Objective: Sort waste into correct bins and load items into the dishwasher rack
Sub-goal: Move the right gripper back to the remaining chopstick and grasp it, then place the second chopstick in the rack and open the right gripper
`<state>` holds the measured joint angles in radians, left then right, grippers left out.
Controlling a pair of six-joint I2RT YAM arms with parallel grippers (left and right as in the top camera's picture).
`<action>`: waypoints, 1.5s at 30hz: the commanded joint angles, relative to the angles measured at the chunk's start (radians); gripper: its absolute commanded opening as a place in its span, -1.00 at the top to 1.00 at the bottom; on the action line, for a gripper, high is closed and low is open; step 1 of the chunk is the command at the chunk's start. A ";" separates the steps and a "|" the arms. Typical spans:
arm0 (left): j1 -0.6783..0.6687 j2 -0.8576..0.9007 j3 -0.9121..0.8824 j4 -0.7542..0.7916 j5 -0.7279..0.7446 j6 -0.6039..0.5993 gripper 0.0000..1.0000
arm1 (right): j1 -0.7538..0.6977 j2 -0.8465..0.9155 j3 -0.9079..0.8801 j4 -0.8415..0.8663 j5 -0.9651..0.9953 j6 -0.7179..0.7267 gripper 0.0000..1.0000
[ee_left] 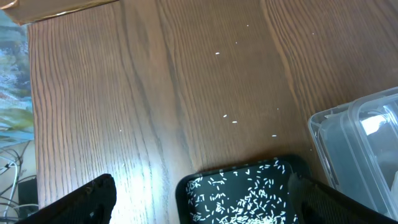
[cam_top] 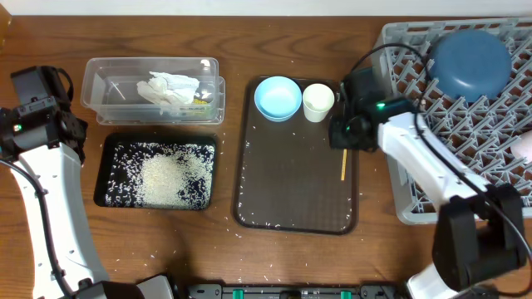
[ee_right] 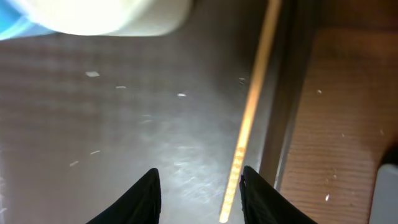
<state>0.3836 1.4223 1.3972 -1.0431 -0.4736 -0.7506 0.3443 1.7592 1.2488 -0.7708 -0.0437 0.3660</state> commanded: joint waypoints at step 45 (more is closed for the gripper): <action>0.003 0.003 0.003 -0.003 -0.005 0.013 -0.82 | -0.304 -0.171 0.174 -0.029 0.077 -0.372 0.98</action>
<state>0.3836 1.4223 1.3972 -1.0431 -0.4736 -0.7506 0.0845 1.5730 1.4258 -0.7940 0.0715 0.1314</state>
